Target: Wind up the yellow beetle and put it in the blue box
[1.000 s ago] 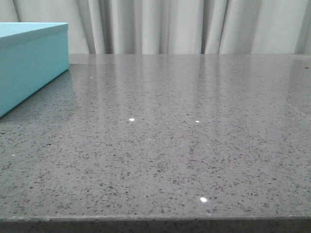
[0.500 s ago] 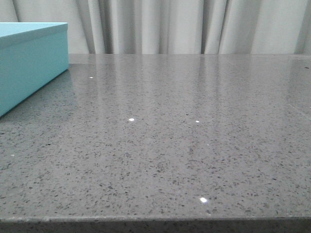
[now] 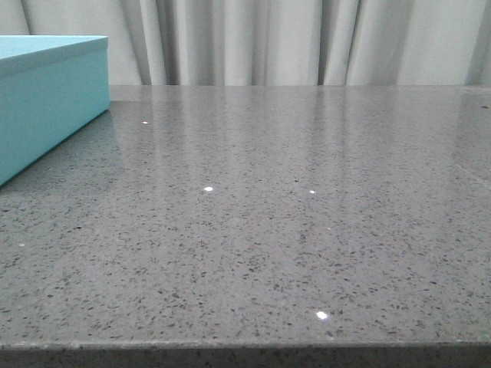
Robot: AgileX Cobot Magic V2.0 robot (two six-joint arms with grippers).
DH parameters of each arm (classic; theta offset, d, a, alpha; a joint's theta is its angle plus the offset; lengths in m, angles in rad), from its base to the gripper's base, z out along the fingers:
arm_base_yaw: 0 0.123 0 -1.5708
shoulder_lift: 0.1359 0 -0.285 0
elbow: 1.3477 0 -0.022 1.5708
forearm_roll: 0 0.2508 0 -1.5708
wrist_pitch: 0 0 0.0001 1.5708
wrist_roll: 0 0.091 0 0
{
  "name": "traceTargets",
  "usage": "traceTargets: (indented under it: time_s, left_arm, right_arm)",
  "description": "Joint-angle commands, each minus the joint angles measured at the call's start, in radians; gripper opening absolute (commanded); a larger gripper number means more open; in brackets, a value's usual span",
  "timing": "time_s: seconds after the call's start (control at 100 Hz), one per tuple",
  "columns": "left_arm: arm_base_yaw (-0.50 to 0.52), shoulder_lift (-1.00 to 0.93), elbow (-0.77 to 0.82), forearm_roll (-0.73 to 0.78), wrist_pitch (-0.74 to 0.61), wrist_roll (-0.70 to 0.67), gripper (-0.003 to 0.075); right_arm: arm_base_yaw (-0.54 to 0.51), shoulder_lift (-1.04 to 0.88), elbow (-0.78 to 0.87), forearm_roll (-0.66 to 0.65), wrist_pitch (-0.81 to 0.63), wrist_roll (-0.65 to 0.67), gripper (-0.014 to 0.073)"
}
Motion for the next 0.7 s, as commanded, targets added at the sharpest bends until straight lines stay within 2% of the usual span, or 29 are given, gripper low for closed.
traceTargets:
  time_s: [0.0, 0.69]
  left_arm:
    - [-0.007, -0.031, 0.041, -0.009, -0.078, -0.009, -0.0020]
    - [-0.007, -0.031, 0.041, -0.009, -0.078, -0.009, -0.0020]
  right_arm:
    - [0.001, 0.012, -0.026, -0.023, -0.079, -0.010, -0.0065]
    - [0.001, 0.012, -0.015, -0.023, -0.081, -0.010, -0.0065]
